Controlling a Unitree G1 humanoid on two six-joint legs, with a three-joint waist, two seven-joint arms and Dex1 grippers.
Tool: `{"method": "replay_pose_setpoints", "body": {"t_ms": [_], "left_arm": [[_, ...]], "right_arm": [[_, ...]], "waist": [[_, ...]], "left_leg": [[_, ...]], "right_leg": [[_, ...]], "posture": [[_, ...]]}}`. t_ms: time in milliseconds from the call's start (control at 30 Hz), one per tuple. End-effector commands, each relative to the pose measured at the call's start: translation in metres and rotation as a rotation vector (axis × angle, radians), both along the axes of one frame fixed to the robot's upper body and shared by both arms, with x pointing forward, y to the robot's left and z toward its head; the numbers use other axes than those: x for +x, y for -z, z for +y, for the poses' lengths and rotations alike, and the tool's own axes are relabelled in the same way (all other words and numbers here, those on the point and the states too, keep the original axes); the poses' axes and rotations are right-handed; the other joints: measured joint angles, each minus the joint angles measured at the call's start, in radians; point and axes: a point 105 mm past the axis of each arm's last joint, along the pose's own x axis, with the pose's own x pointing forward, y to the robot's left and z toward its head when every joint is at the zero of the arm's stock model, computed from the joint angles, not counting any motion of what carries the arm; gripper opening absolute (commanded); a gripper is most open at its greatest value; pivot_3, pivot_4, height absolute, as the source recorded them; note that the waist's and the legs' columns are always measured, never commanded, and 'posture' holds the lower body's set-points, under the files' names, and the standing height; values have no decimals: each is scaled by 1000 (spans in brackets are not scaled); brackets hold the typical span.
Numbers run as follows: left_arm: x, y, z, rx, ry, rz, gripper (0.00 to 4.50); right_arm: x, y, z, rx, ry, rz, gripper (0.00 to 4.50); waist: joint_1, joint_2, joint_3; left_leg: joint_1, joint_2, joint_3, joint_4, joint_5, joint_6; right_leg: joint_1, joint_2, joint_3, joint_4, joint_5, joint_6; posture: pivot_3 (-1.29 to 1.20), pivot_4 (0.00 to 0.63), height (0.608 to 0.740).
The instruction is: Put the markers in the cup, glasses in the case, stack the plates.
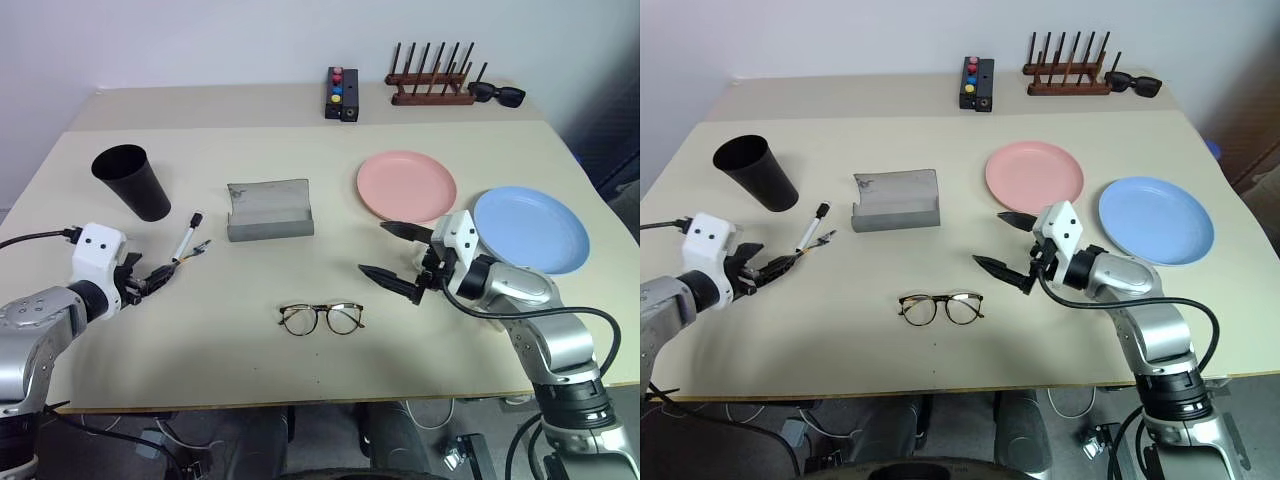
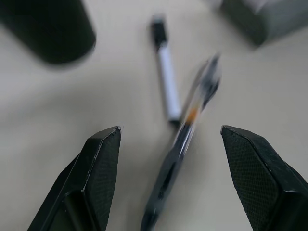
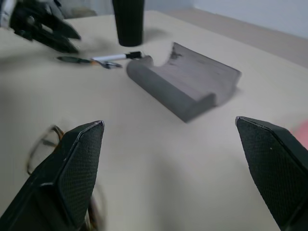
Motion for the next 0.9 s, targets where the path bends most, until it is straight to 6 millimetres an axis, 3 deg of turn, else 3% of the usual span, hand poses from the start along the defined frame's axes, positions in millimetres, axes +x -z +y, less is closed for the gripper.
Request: {"method": "replay_pose_setpoints", "body": {"t_ms": [33,267,500,633,733,900], "left_arm": [[0,-5,-3,2,6,33,3355],[4,7,-9,-33,27,114,3355],[11,16,-9,-51,31,151,3355],[11,17,-9,-62,33,152,1632],[8,17,-10,-64,35,153,32],[-1,15,-11,-65,47,146,32]], "right_arm": [[-8,-18,15,43,-40,-42,4500],[-14,-34,32,79,-91,-57,4500],[-17,-37,39,89,-122,-49,4500],[-17,-37,42,96,-131,-46,4500],[-17,-38,44,101,-137,-46,4500],[-17,-39,46,105,-157,-48,4500]], "waist": [[0,0,0],[0,0,0],[2,0,0],[1,0,0],[1,0,0],[-1,0,0]], "left_leg": [[0,0,0,0,0,0],[0,0,0,0,0,0],[0,0,0,0,0,0],[1,0,0,0,0,0],[1,0,0,0,0,0],[1,0,0,0,0,0]], "right_leg": [[0,0,0,0,0,0],[0,0,0,0,0,0],[0,0,0,0,0,0],[0,0,0,0,0,0],[0,0,0,0,0,0],[0,0,0,0,0,0]], "posture": [[0,150,739],[0,150,739],[0,150,739],[0,150,739],[0,150,739],[0,150,739]]}}
